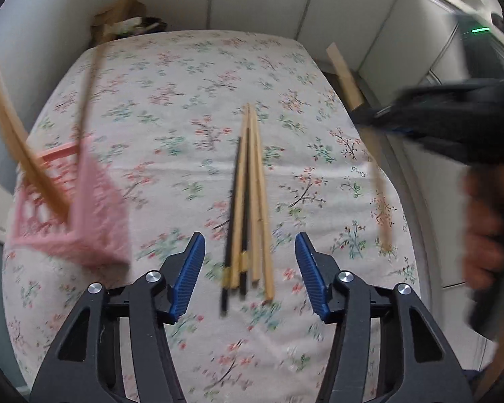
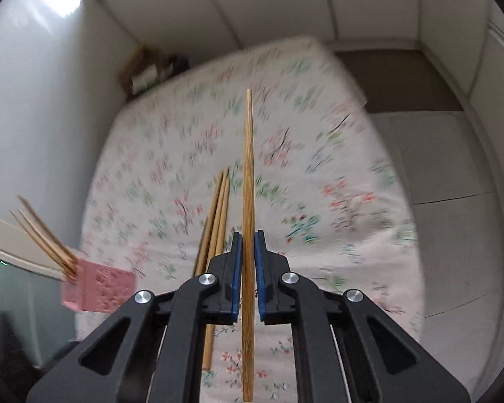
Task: Organize utensils
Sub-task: 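Lower the right tool onto the chopstick pile and grasp one chopstick, then close the left tool on a wooden chopstick in the pile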
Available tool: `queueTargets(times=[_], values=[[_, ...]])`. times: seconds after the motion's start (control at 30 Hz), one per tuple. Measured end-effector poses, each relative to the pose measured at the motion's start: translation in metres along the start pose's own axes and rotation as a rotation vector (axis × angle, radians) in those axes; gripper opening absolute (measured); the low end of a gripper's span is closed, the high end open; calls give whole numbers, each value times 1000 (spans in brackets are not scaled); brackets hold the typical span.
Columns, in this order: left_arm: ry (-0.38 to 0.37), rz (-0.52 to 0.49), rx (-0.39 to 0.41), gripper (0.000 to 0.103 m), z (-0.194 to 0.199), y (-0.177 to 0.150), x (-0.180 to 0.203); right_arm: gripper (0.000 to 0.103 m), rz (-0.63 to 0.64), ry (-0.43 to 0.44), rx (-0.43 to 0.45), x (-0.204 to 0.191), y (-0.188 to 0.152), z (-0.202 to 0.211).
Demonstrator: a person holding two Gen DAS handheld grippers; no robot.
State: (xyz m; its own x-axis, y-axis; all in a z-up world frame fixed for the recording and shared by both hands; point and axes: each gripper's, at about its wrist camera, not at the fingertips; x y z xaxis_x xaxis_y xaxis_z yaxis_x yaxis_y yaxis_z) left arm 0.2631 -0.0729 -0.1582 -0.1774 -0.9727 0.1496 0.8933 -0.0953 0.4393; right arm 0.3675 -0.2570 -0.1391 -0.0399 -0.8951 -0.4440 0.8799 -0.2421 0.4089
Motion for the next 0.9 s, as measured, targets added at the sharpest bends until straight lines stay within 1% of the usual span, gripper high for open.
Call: queueTargets(times=[0.07,0.17,0.23,0.27,0.33,0.37,0.43,0.53,0.6,0.73,0.8,0.9], values=[[-21,-25,-14,49,-14,11,9,8,-14,29,45,5,-1,23],[-75,-33,-29,47,-33,31,12,8,-8,72,101,6,-1,55],[-102,-10,-39,46,-43,40,9,8,-10,89,120,8,0,66],[-119,1,-43,42,-47,43,9,8,-8,93,123,7,-1,68],[-126,14,-52,41,-55,46,7,8,-10,99,126,10,-1,72],[-127,13,-61,39,-61,48,9,8,-14,102,124,12,-1,73],[-113,-4,-76,36,-69,51,12,8,-17,103,122,13,-2,70],[-77,-34,-66,36,-77,55,16,8,-21,118,120,14,-2,70],[-78,-40,-66,35,-80,57,17,8,-19,128,120,13,-2,69],[-56,-60,-84,30,-89,58,22,8,-29,139,118,13,0,65],[-18,-60,-95,30,-95,59,21,8,-33,139,115,13,1,62],[4,-42,-104,30,-102,62,18,8,-28,137,108,9,1,58]])
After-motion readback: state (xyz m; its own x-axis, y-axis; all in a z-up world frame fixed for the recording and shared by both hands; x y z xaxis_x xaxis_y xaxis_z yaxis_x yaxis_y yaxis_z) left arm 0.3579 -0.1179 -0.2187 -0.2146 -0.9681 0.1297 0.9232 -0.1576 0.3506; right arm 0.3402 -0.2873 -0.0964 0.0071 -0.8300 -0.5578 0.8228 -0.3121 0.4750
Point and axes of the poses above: each gripper's, at about its wrist camera, not at the fingertips, and z roughly against the way its jaws point, x to its right, y to its top, and after that the axes turned 1 degree about -x, right-handed
